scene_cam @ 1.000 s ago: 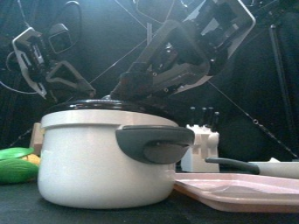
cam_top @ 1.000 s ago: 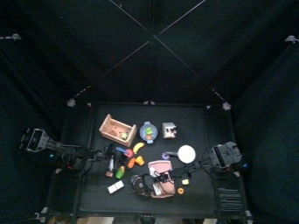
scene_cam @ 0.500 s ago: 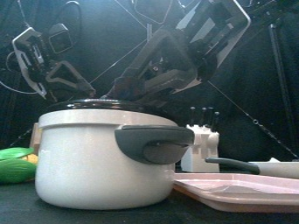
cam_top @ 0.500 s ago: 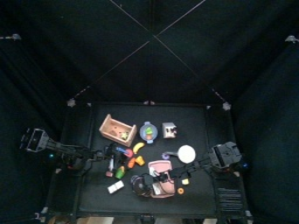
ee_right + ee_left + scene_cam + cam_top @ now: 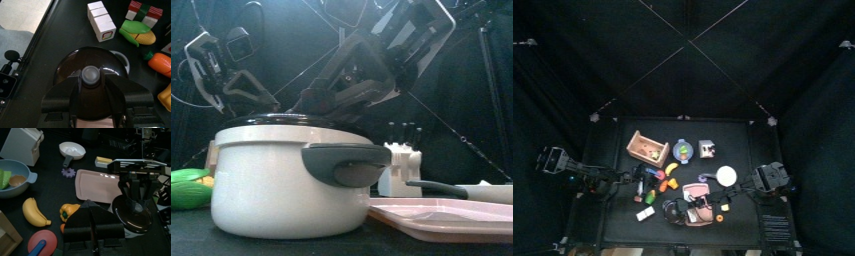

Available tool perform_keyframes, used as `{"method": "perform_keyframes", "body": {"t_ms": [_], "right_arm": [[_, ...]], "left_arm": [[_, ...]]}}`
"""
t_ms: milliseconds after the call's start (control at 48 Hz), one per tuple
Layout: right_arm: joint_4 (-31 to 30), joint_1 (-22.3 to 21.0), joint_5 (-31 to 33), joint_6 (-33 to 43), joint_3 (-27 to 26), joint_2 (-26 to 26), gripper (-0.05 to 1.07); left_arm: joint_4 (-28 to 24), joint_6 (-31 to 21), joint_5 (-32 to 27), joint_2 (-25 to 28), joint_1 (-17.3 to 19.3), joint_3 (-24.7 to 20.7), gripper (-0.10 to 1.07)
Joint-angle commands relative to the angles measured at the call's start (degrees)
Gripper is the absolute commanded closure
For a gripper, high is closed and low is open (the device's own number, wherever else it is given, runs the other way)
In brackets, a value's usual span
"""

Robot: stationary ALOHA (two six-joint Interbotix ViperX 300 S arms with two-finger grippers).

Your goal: Grab pot lid

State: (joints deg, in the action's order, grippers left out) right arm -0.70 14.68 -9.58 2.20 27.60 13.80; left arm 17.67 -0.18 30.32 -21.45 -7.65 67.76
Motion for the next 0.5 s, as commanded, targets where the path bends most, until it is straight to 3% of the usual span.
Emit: {"method": "perform_keyframes", "body": {"t_ms": [0, 479], "right_arm": [[-0.1, -0.4, -0.3, -0.1, -1.1, -2.6, 0.34], [0.1, -0.4, -0.2, -0.1, -1.1, -3.3, 0.34]], "left_arm": [[0.1, 0.0, 0.4, 0.1, -0.1, -0.6, 1.0], [0.1, -0.1, 0.4, 0.1, -0.1, -0.6, 1.0]]}}
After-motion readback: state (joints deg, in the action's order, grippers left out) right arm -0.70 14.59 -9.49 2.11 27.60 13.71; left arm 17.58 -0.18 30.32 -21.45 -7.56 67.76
